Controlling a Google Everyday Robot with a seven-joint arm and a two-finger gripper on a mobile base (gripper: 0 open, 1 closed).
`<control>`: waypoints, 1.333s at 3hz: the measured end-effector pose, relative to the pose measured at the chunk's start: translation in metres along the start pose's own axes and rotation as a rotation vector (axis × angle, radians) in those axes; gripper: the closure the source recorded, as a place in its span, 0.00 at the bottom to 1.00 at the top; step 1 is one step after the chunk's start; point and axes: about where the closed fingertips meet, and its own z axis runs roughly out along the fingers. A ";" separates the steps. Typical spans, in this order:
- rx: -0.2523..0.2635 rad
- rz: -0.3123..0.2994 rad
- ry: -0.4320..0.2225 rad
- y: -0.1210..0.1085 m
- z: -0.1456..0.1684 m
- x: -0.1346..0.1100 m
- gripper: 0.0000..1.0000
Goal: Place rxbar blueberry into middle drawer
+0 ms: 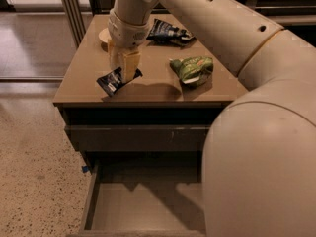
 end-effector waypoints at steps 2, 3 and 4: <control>0.013 0.002 -0.013 0.040 -0.017 -0.014 1.00; 0.017 0.025 -0.027 0.056 -0.018 -0.016 1.00; 0.021 0.068 -0.042 0.071 -0.012 -0.016 1.00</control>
Offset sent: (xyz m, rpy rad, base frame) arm -0.0659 -0.0343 0.0129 0.0287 0.0056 -0.0123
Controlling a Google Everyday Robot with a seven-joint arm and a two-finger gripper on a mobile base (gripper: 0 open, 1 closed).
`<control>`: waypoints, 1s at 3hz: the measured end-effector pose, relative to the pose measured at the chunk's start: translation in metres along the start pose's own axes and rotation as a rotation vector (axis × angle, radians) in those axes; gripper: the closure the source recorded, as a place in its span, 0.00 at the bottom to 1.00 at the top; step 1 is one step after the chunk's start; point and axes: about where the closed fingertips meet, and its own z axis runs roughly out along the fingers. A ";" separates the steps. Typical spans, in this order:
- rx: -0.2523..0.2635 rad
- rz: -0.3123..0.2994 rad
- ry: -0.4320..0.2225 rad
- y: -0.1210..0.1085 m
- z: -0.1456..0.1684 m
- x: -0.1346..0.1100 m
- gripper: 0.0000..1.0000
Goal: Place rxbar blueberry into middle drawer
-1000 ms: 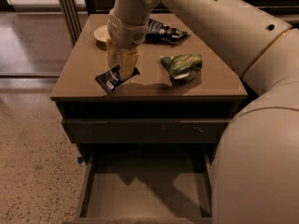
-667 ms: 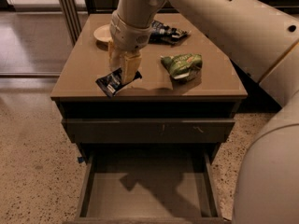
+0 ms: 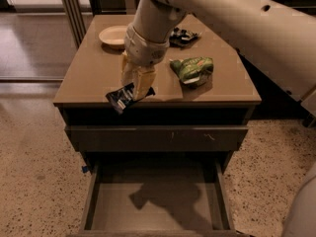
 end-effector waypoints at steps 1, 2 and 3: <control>0.005 0.038 -0.005 0.018 0.013 -0.006 1.00; 0.005 0.038 -0.005 0.018 0.013 -0.006 1.00; 0.017 0.044 -0.013 0.022 0.013 -0.006 1.00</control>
Offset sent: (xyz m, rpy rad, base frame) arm -0.0137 -0.0005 -0.0090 0.0127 0.0080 -0.0320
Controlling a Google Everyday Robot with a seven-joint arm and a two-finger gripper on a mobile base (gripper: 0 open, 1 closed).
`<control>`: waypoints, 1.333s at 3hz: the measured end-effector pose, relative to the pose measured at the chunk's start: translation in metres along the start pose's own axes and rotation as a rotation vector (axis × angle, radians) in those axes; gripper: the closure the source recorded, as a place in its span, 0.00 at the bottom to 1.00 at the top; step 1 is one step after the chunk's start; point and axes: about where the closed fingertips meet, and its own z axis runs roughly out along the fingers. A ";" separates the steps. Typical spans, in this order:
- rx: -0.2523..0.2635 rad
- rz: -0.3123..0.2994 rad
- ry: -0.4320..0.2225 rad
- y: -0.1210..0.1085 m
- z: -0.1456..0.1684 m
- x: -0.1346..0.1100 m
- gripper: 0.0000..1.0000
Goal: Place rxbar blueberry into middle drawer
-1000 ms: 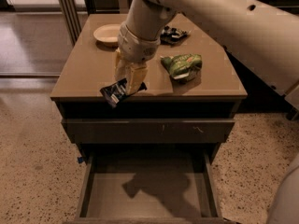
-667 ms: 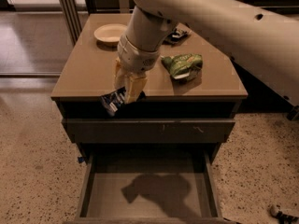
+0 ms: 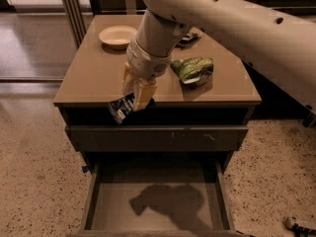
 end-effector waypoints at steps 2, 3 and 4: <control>-0.014 0.064 -0.034 0.042 0.019 0.012 1.00; -0.059 0.083 -0.074 0.070 0.056 0.027 1.00; -0.059 0.083 -0.074 0.070 0.056 0.027 1.00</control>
Offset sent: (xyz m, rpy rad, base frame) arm -0.0381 -0.0398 -0.0539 0.0346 0.0911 -0.0786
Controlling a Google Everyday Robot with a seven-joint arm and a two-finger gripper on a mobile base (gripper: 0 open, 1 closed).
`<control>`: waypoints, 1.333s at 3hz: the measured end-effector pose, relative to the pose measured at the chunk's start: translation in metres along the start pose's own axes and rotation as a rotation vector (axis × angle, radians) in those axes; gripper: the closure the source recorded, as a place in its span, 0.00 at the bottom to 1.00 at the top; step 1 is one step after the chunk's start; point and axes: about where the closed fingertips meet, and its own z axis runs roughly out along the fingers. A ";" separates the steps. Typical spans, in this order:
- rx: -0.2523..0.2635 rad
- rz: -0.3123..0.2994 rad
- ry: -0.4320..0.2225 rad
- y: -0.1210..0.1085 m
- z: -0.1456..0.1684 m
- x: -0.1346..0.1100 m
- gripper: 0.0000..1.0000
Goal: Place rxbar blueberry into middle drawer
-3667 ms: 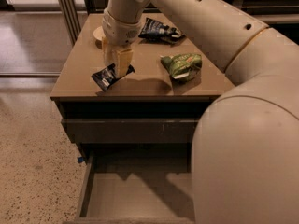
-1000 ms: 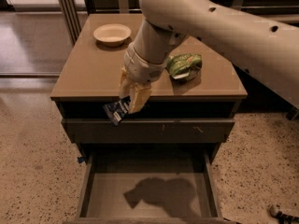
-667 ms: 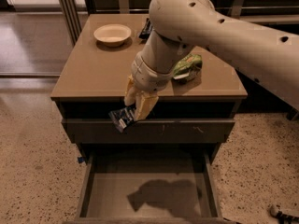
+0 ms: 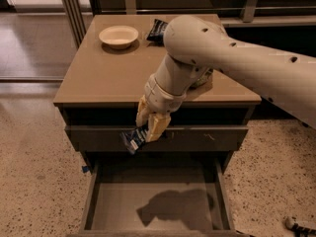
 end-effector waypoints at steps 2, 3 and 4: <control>-0.007 0.019 -0.021 0.028 0.015 -0.014 1.00; -0.019 0.026 -0.032 0.047 0.036 -0.010 1.00; -0.023 0.030 -0.058 0.063 0.063 0.006 1.00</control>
Offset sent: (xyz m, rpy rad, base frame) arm -0.0641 0.0008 -0.0373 0.0198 0.0501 -0.0250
